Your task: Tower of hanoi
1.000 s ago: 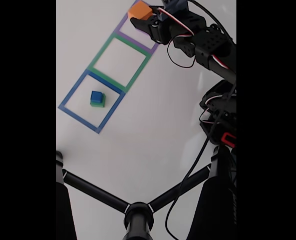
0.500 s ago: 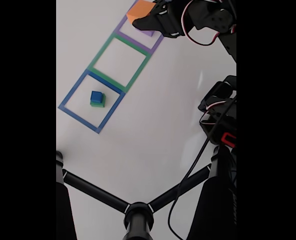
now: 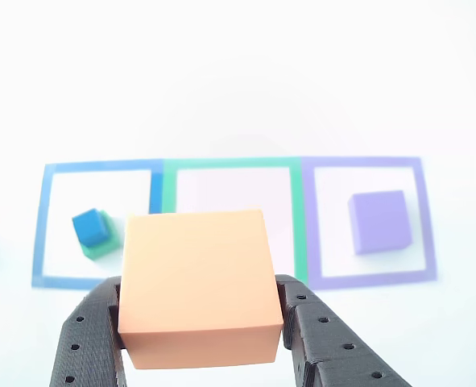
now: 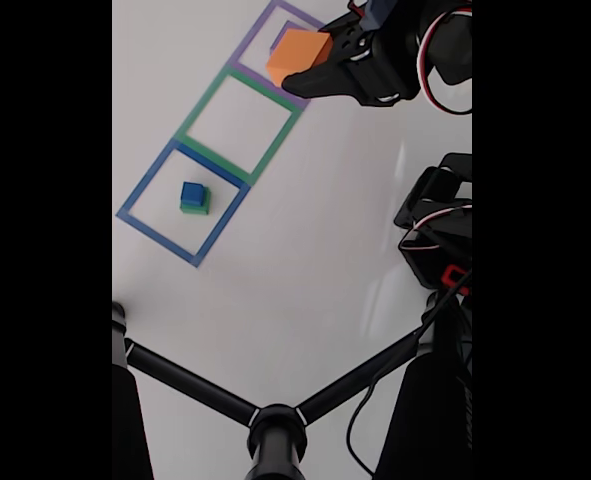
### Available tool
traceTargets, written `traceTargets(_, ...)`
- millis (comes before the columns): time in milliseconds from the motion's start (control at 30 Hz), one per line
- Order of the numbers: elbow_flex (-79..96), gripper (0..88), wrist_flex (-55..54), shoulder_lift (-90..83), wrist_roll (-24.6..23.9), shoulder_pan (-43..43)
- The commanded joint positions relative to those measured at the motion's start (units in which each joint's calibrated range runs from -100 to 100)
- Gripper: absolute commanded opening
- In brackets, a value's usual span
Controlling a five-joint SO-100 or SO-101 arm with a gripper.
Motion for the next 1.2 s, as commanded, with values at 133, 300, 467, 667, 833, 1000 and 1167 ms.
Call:
traceTargets(133, 21.2, 6.7, -15.9, -4.6, 0.6, 0.9)
traceTargets(300, 41.8, 6.6, -34.6, -7.8, 0.6, 2.2)
traceTargets(467, 60.4, 6.5, -57.6, -7.1, 0.6, 2.3)
traceTargets(667, 76.7, 6.4, -86.6, 0.0, 0.6, 2.2)
traceTargets(833, 82.5, 6.4, -104.3, 9.6, 0.6, 2.8)
traceTargets(1000, 85.2, 6.2, -121.5, 21.9, 0.6, 3.5)
traceTargets(1167, 87.2, 6.2, -134.4, 31.9, 0.6, 3.2)
